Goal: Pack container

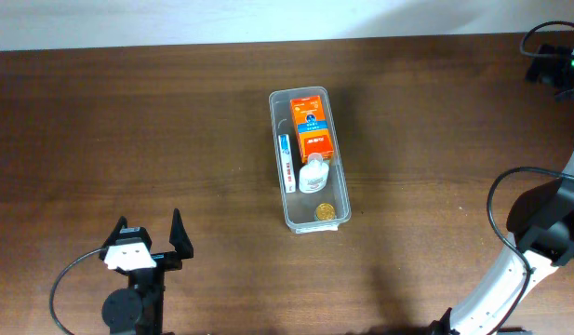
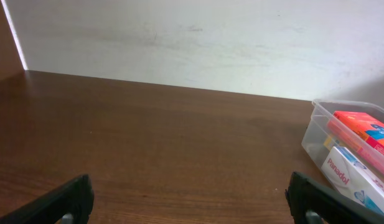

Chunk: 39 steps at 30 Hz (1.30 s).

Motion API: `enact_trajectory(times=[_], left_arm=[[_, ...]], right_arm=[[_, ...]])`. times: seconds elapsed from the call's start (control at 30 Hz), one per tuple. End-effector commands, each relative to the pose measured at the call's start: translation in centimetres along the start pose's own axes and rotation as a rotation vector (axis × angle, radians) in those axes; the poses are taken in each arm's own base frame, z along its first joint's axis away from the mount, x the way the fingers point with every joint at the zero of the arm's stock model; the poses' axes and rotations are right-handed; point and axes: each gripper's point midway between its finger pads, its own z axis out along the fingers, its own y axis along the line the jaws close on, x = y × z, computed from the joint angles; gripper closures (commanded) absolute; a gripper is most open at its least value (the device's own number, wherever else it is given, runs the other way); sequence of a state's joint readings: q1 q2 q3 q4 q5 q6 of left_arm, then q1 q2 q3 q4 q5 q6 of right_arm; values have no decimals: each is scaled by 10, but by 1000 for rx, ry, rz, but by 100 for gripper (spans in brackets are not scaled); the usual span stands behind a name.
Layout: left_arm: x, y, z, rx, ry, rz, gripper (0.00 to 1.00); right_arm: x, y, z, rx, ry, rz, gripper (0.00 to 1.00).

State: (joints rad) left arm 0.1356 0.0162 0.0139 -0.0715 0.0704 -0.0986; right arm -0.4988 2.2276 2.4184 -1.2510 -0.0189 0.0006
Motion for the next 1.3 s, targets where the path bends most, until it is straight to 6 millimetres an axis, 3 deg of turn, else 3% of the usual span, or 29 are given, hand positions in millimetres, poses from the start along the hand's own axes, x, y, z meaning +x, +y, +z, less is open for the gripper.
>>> enact_trajectory(times=[0.0,0.27,0.4,0.6,0.9,1.03,1.27], left_arm=[[1,0,0,-4,-1,-6,1],[1,0,0,-4,-1,-6,1],[1,0,0,-4,-1,-6,1],[1,0,0,-4,-1,-6,1],[1,0,0,-4,-1,-6,0],[1,0,0,-4,-1,-6,1],[1,0,0,-4,-1,-6,1]], right_arm=[[-5,0,-4,4,-19,4,2],[-5,0,-3,5,-19,3,2],[-5,-10,-4,59,-18,5,1],[-7,-2,-12,55,-32,-9,2],[-20,9,-107,97,-207,-35,2],[-10,15,-148,85,-293,-40,2],[24,20,-195,35,-499,-39,2]])
